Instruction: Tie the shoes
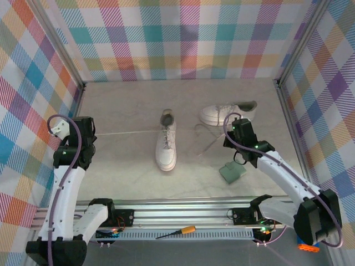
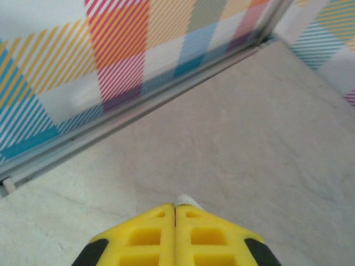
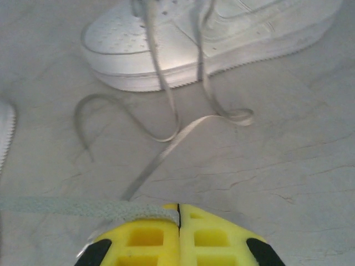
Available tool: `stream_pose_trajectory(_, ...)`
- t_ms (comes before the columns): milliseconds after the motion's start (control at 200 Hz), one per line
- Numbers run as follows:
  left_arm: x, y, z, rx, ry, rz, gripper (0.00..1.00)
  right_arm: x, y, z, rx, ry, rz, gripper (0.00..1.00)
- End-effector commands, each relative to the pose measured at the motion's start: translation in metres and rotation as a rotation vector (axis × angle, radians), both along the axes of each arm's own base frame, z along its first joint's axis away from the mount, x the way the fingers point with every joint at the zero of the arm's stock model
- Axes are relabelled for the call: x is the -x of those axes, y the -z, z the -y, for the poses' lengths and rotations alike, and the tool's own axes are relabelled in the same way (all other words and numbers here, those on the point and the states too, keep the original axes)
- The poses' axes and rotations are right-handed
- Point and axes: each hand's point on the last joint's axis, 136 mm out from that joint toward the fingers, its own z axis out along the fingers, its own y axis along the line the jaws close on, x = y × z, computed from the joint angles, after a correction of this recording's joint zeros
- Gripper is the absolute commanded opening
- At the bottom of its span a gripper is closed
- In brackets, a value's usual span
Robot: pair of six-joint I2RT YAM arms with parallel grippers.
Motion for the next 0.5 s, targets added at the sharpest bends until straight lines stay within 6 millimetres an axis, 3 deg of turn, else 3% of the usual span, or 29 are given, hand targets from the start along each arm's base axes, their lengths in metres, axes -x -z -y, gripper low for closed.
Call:
stream_pose_trajectory(0,-0.005,0.027,-0.010,0.101,-0.069,0.016,0.00,-0.014,0.007,-0.001,-0.018,-0.025,-0.046,0.00)
stream_pose_trajectory(90,-0.006,0.045,-0.017,0.148,-0.116,0.024,0.00,-0.025,0.017,0.003,-0.024,-0.018,-0.080,0.00)
stream_pose_trajectory(330,-0.011,0.072,-0.035,0.187,-0.184,-0.040,0.00,-0.046,0.041,0.038,-0.072,0.100,-0.149,0.00)
stream_pose_trajectory(495,-0.016,0.094,-0.036,0.215,-0.196,-0.101,0.00,-0.056,0.055,0.040,-0.087,0.096,-0.198,0.00)
